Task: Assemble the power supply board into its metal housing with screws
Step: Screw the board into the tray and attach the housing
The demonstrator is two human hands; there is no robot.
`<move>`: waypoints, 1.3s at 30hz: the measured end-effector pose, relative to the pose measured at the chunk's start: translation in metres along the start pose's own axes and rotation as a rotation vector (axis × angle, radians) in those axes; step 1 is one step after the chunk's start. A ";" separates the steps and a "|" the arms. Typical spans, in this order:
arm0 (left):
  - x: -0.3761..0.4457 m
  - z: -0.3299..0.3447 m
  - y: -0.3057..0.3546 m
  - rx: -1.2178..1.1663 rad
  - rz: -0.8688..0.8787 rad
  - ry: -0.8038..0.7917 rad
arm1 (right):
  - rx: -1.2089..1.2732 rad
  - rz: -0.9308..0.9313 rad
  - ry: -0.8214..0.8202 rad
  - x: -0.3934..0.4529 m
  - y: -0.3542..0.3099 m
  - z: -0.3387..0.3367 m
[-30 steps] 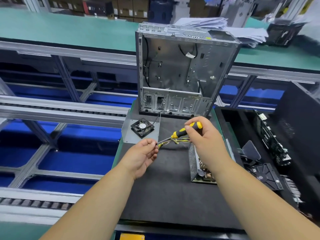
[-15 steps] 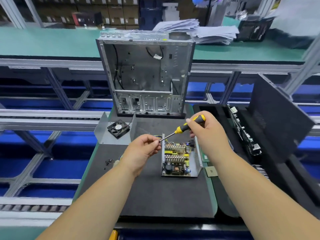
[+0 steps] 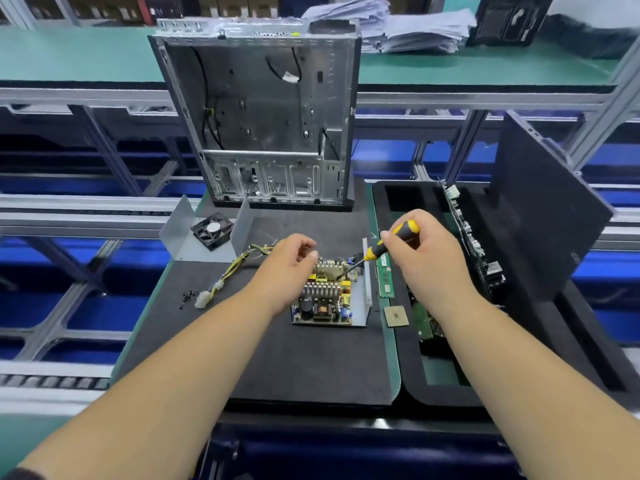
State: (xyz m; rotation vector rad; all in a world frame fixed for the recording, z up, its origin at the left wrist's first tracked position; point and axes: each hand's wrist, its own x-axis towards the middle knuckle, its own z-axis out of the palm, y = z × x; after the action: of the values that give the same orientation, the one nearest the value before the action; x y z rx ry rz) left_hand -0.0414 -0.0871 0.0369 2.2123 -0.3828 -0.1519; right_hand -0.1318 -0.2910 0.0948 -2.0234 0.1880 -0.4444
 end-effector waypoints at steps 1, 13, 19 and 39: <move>0.006 0.002 -0.002 0.108 0.066 -0.005 | -0.038 -0.002 -0.018 -0.001 0.003 0.000; 0.046 0.039 -0.023 0.599 0.343 -0.226 | -0.365 0.017 -0.186 -0.006 0.025 0.022; 0.044 0.040 -0.024 0.700 0.389 -0.251 | -0.451 -0.002 -0.191 -0.012 0.029 0.026; 0.047 0.039 -0.027 0.691 0.366 -0.273 | -0.461 0.027 -0.261 -0.014 0.038 0.034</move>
State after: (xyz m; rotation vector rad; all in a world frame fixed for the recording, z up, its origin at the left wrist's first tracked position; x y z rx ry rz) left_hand -0.0001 -0.1153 -0.0074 2.7443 -1.1203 -0.1348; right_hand -0.1293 -0.2766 0.0440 -2.5035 0.1668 -0.1186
